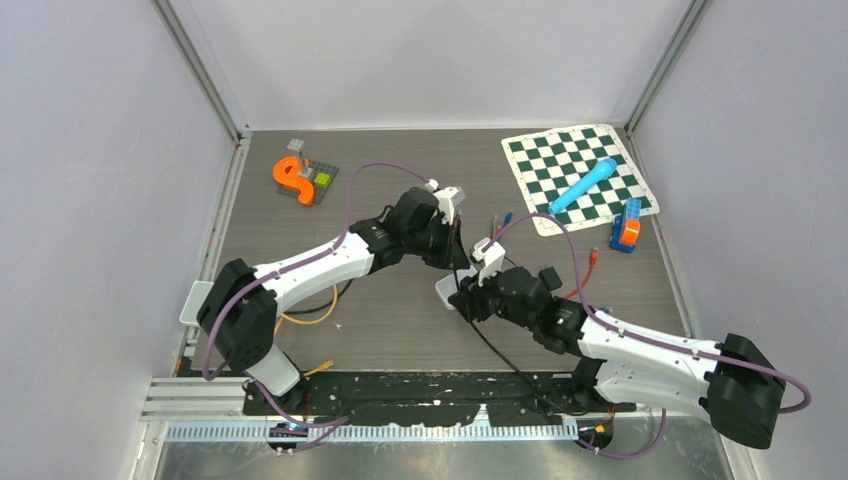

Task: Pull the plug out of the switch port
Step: Place the connector at the center of the board.

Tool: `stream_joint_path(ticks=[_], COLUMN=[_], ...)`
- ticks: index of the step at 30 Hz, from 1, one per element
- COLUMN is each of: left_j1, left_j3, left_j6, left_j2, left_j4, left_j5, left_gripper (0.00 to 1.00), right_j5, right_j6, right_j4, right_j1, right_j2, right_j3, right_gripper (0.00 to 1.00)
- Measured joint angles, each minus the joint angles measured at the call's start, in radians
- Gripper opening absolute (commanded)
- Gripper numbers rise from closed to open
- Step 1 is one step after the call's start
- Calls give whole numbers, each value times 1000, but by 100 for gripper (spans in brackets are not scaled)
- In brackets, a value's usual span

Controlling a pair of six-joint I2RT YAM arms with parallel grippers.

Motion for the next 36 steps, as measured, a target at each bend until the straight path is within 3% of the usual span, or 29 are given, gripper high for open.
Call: stream_joint_path(ticks=[4,6,13,18,28,36], left_j1=[5,8,14,23,47,100], left_j3=[0,0,0,-24,-150,-171], left_j6=[0,0,28,37,56,57], left_j2=[0,0,-10,-74,-360,-415], left_j4=[0,-3,-16,-24,-22,-10], left_j5=[0,0,-16,-69,-340,-446], left_gripper=[0,2,71,97,100,100], right_j5=[42,58,55,42,13,-297], right_j6=[-18,-23,-33,-35,-80,-128], right_j4=[-1,-2,-23,-16,-39,-214], right_j1=[25,31,32,33,26,-172], right_j2=[13,12,-21,-48,-42,72], right_j3=[0,1,11,32,150,435], right_gripper=[11,6,5,5,5,5])
